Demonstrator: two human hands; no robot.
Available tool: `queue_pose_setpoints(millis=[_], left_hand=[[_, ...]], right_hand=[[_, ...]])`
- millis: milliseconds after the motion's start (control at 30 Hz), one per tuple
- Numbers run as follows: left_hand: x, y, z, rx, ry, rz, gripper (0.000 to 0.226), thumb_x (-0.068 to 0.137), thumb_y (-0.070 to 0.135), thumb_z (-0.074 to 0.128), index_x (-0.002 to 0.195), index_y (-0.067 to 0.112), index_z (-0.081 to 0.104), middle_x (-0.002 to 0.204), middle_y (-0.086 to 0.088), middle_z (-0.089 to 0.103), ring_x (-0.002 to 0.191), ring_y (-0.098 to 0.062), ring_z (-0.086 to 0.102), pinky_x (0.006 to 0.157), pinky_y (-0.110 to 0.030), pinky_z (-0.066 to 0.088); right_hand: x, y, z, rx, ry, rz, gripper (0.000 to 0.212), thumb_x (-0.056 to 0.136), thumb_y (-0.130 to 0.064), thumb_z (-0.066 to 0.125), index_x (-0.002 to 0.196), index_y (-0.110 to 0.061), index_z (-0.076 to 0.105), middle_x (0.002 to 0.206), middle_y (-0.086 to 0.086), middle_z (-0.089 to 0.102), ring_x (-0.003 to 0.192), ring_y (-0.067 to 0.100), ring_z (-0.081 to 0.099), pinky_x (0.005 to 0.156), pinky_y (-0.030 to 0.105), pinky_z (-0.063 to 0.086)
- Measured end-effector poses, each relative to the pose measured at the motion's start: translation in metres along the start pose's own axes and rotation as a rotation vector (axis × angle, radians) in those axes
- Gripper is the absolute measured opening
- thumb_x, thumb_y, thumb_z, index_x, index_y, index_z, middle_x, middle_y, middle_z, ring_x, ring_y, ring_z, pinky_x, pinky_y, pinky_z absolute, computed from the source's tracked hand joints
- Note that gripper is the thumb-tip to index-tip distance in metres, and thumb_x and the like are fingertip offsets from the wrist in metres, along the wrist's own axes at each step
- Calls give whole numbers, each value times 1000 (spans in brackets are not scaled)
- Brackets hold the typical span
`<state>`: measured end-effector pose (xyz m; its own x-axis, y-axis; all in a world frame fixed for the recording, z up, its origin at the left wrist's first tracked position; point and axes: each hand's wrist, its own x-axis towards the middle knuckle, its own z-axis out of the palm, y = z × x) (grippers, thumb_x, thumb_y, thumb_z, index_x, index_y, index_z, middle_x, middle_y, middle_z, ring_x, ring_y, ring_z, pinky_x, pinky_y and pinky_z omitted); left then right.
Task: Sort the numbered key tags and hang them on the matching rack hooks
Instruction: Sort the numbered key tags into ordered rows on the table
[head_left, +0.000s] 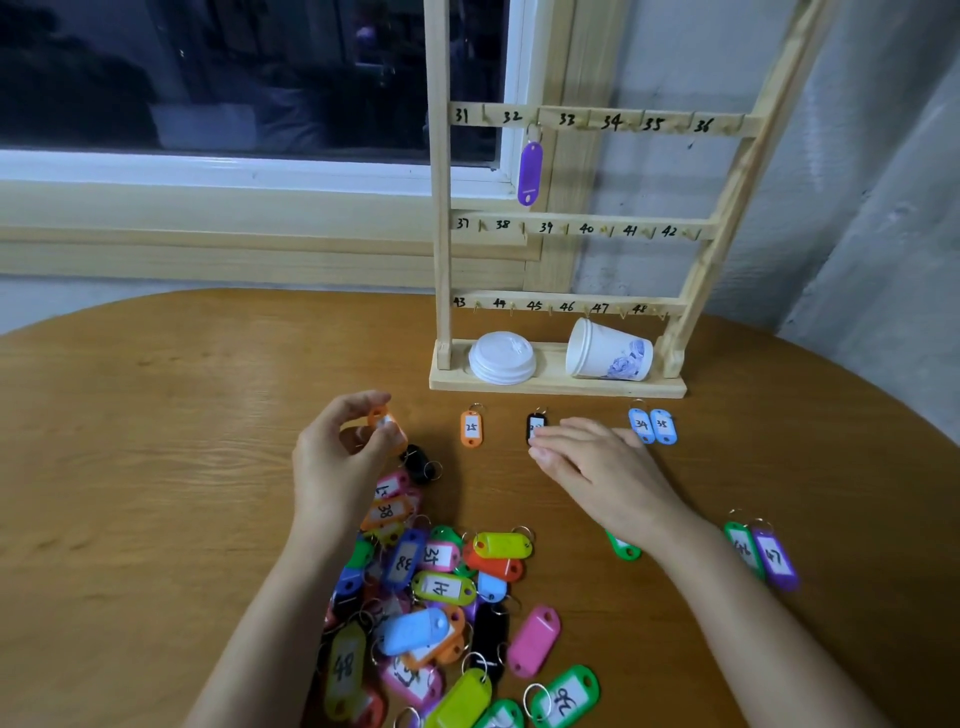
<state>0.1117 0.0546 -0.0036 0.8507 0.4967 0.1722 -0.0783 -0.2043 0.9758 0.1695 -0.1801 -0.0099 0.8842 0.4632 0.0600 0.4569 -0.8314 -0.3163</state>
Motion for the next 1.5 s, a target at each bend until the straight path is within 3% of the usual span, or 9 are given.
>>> queue_pose_setpoints(millis=[300, 500, 733, 867, 967, 1133, 1333, 1433, 1500], left_hand=[[-4, 2, 4, 17, -50, 25, 23, 87, 4, 63, 104, 20, 65, 85, 3, 69, 76, -6, 69, 63, -14, 53], [-5, 4, 6, -43, -151, -27, 22, 81, 4, 69, 94, 21, 69, 81, -1, 72, 77, -11, 68, 72, -24, 53], [-13, 10, 14, -136, -372, -45, 17, 72, 11, 74, 89, 13, 71, 86, -11, 72, 74, -16, 68, 60, -17, 50], [-15, 12, 14, -149, -452, -25, 25, 66, 20, 75, 90, 14, 72, 87, -12, 71, 76, -16, 67, 66, -20, 52], [-9, 11, 6, -150, -364, -28, 21, 71, 15, 74, 92, 16, 72, 87, -5, 72, 80, -15, 67, 71, -20, 54], [4, 6, -12, 5, -128, -2, 14, 80, 4, 70, 87, 17, 69, 88, -5, 71, 73, -6, 65, 59, -13, 52], [6, -10, -7, 576, -245, 190, 16, 73, 19, 79, 87, 23, 72, 80, 12, 64, 76, -6, 60, 65, -12, 47], [7, -14, -5, 670, -296, 221, 24, 71, 22, 81, 94, 25, 73, 86, 7, 62, 85, -17, 58, 76, -33, 50], [7, -17, -4, 691, -296, 219, 25, 70, 23, 81, 94, 26, 74, 89, 6, 62, 88, -21, 58, 79, -35, 49]], right_hand=[[4, -11, 3, 63, 43, -63, 44, 97, -52, 30, 132, -36, 51, 141, -23, 44, 134, -2, 28, 108, 32, 22], [-10, -22, 0, 421, 313, -23, 21, 92, -34, 56, 109, -32, 67, 107, -23, 63, 106, -3, 50, 89, 23, 44], [-22, -49, 6, 686, 231, 6, 19, 88, -23, 64, 106, -24, 70, 90, -16, 68, 84, -10, 58, 65, 3, 39], [-22, -49, 7, 728, 194, 31, 11, 84, -20, 69, 90, -30, 70, 78, -16, 68, 77, -7, 60, 63, 4, 40], [-23, -43, 7, 770, 211, 84, 12, 83, -18, 70, 80, -29, 68, 76, -9, 67, 72, -1, 58, 63, 10, 42], [-24, -30, -1, 923, 308, 203, 5, 85, -19, 68, 85, -23, 67, 82, -2, 70, 80, 10, 63, 74, 22, 50], [-26, -31, -4, 1023, 315, 260, 5, 86, -19, 65, 88, -24, 67, 78, -6, 67, 69, -5, 58, 60, 8, 44], [-27, -31, -6, 1113, 287, 284, 5, 88, -19, 64, 91, -17, 67, 74, -7, 68, 66, -5, 58, 60, 11, 44], [-27, -31, -6, 1122, 261, 291, 7, 89, -19, 62, 93, -15, 66, 78, -5, 71, 69, -2, 58, 65, 18, 44]])
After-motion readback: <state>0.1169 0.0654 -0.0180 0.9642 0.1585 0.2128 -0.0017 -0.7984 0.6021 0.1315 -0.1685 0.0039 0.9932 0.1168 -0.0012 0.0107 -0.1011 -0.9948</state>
